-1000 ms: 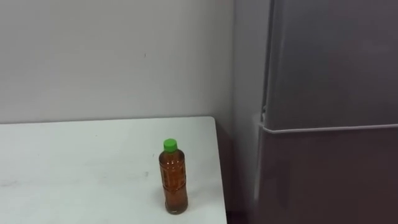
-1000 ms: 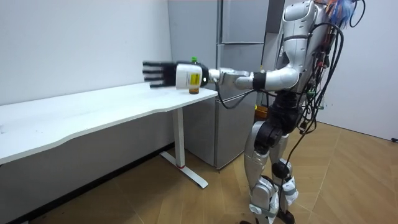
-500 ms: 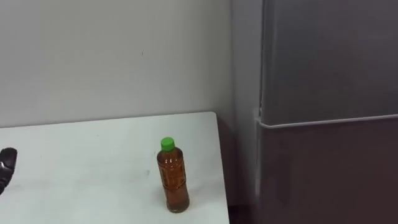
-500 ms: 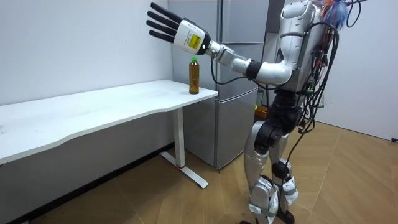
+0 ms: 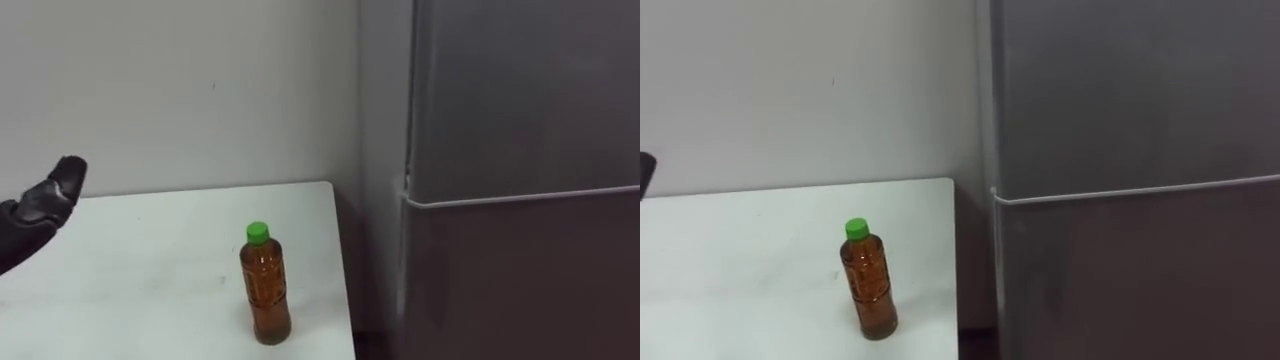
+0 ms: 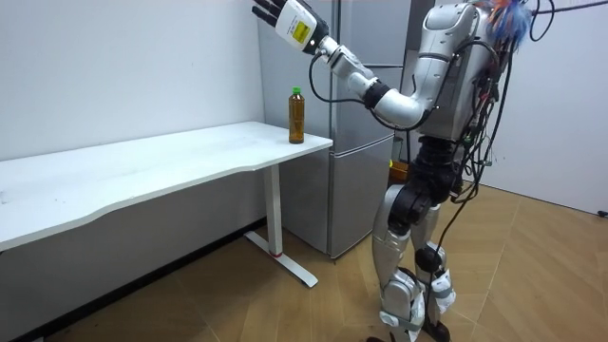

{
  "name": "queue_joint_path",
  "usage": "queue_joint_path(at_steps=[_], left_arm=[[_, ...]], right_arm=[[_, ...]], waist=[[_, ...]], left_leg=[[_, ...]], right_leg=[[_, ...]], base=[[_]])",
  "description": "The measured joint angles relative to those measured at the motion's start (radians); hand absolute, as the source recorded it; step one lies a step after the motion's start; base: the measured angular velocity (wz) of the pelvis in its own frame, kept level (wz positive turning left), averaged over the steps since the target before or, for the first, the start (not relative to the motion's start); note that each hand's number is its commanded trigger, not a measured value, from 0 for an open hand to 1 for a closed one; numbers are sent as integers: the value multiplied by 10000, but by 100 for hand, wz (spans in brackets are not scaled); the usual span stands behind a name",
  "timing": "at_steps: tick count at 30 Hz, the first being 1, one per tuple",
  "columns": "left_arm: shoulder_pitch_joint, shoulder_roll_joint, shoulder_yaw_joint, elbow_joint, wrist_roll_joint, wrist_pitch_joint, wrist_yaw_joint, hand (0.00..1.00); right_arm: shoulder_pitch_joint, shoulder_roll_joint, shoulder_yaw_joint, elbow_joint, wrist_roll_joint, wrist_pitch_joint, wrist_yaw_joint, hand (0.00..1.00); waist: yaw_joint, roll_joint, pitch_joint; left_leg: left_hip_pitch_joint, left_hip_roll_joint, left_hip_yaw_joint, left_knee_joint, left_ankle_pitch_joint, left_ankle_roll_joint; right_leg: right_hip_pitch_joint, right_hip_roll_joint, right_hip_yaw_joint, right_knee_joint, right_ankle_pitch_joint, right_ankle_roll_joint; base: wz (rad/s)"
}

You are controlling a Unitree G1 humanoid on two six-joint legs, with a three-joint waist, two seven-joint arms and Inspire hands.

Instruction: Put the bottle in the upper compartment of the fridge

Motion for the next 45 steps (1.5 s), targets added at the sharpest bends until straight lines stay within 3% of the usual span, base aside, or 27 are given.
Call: queue_joint_path(at_steps=[7, 12, 20, 22, 28, 39, 45], left_arm=[[-74, -29, -1324, 41, -438, 601, -861, 0], [-217, -30, -1736, 64, -603, 1104, -1308, 0], [-1317, -25, -1899, 899, -700, 1690, -1595, 0], [-1650, -23, -1938, 1327, -1070, 1977, -1636, 0], [-2376, -18, -1936, 2335, -1406, 2262, -1679, 0], [-2632, -18, -1940, 3252, -1444, 2675, -1926, 0], [-3354, -18, -1938, 3711, -1737, 2872, -2044, 0]], right_arm=[[-288, -41, 61, -1, 21, 224, 1, 0], [-409, -77, 45, -28, 23, 343, -4, 0], [-466, -127, 65, -71, 72, 677, 9, 0], [-573, -135, 60, -36, 66, 822, 15, 0], [-637, -152, 59, -45, 41, 1082, 19, 0], [-719, -133, 66, -51, 41, 1117, 124, 0], [-689, -142, 68, -228, 46, 1286, 103, 0]], waist=[[-609, 181, 30], [-965, 275, 41], [-982, 229, 57], [-1020, 227, 61], [-1070, 199, 79], [-1276, 239, 52], [-1279, 235, 54]], left_leg=[[-64, 0, -36, 13, -3, 5], [-103, 1, 50, 9, -2, 3], [-7, 20, 239, -14, 0, 1], [-7, 25, 242, -15, 0, 1], [-10, 27, 254, -18, 0, 1], [-35, 41, 410, -13, 0, 1], [-33, 42, 467, -12, -1, 1]], right_leg=[[-75, 0, 27, 19, -2, 7], [-150, 4, 48, 11, -2, 7], [-180, 2, 306, 56, 2, 2], [-183, 5, 303, 67, 5, -1], [-195, 5, 320, 68, 7, -1], [-265, 11, 410, 31, 11, 3], [-286, 10, 470, 30, 13, 1]], base=[[0], [-6], [-10], [0], [0], [-3], [-3]])
